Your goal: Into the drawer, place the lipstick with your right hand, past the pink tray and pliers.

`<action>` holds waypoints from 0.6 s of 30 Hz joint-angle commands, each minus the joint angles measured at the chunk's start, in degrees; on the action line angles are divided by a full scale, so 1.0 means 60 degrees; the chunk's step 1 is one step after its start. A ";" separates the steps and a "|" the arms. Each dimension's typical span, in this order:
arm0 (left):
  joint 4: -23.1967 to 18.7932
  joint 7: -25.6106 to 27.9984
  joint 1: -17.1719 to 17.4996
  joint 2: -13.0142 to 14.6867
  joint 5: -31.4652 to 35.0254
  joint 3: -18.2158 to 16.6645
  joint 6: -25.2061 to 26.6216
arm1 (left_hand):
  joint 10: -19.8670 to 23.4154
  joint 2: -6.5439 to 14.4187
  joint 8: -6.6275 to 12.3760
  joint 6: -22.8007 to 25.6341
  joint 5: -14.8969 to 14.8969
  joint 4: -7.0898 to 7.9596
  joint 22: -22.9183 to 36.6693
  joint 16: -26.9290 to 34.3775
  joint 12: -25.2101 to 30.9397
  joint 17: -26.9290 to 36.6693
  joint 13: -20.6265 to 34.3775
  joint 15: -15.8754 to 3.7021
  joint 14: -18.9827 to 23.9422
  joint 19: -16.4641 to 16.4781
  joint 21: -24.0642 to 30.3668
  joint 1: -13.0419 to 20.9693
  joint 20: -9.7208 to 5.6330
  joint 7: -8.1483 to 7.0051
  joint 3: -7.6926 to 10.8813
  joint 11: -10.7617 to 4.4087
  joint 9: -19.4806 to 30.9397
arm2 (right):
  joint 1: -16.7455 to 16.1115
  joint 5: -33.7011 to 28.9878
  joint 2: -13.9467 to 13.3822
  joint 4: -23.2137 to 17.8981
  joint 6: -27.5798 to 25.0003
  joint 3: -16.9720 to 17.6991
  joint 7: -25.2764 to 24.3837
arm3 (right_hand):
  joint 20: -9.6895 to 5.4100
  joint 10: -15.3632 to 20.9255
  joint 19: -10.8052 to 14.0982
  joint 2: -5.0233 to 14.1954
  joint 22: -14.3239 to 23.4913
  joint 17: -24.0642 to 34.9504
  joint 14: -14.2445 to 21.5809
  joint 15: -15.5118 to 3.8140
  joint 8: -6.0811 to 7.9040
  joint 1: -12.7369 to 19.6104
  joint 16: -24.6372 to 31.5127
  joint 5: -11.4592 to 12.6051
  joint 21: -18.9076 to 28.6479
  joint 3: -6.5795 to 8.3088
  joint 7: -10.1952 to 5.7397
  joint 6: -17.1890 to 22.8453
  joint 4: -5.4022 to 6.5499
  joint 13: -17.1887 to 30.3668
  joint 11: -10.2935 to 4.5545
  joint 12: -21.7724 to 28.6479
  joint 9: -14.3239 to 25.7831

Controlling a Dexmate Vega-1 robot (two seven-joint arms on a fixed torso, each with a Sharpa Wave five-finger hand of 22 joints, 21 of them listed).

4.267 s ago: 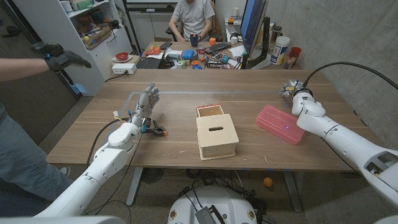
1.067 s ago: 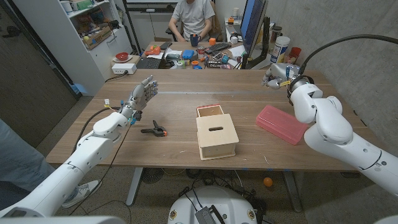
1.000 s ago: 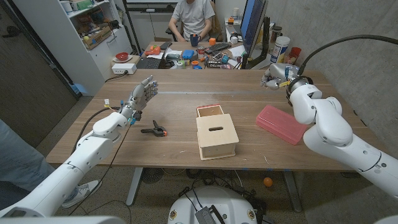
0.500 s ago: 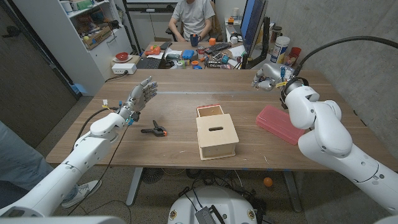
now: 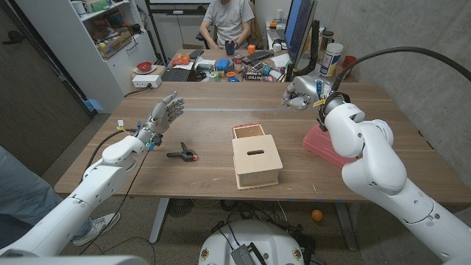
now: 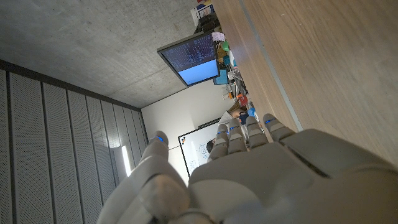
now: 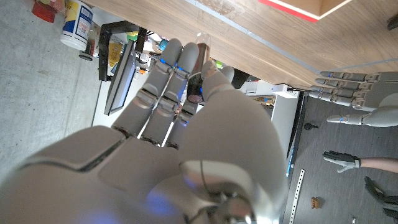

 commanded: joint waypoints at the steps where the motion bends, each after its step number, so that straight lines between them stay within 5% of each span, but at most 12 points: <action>1: -0.0142 0.0026 0.0310 0.0082 -0.0105 -0.0174 -0.0122 | 0.0015 0.0058 -0.0015 0.0043 0.0011 -0.0056 0.0034 0.0026 -0.0012 0.0028 0.0015 0.0027 -0.0011 -0.0058 -0.0032 0.0021 -0.0020 0.0133 0.0030 0.0080 0.0053 | 0.0061 -0.0594 0.1083 0.0426 0.1256 -0.0204 0.0427 | -0.0421 0.1257 -0.0049 0.0064 -0.0007 0.0074 0.0116 -0.0801 -0.0012 0.0005 -0.0067 0.0033 0.0122 -0.0006 0.0046 -0.0013 0.0010 0.0057 -0.0175 -0.0008 0.0056; 18: -0.0357 0.0180 0.0531 0.0182 -0.0108 -0.0305 -0.0190 | 0.0012 0.0066 -0.0013 0.0056 0.0007 -0.0064 0.0036 0.0027 -0.0019 0.0028 0.0014 0.0016 -0.0009 -0.0059 -0.0014 0.0032 -0.0029 0.0115 0.0040 0.0068 0.0053 | 0.0076 -0.0628 0.1990 0.0940 0.2364 -0.0249 0.0654 | -0.0407 0.1281 -0.0100 0.0076 -0.0024 0.0235 0.0314 -0.0823 -0.0007 0.0066 -0.0076 0.0027 0.0281 0.0007 0.0052 0.0004 -0.0044 0.0087 -0.0199 -0.0054 0.0074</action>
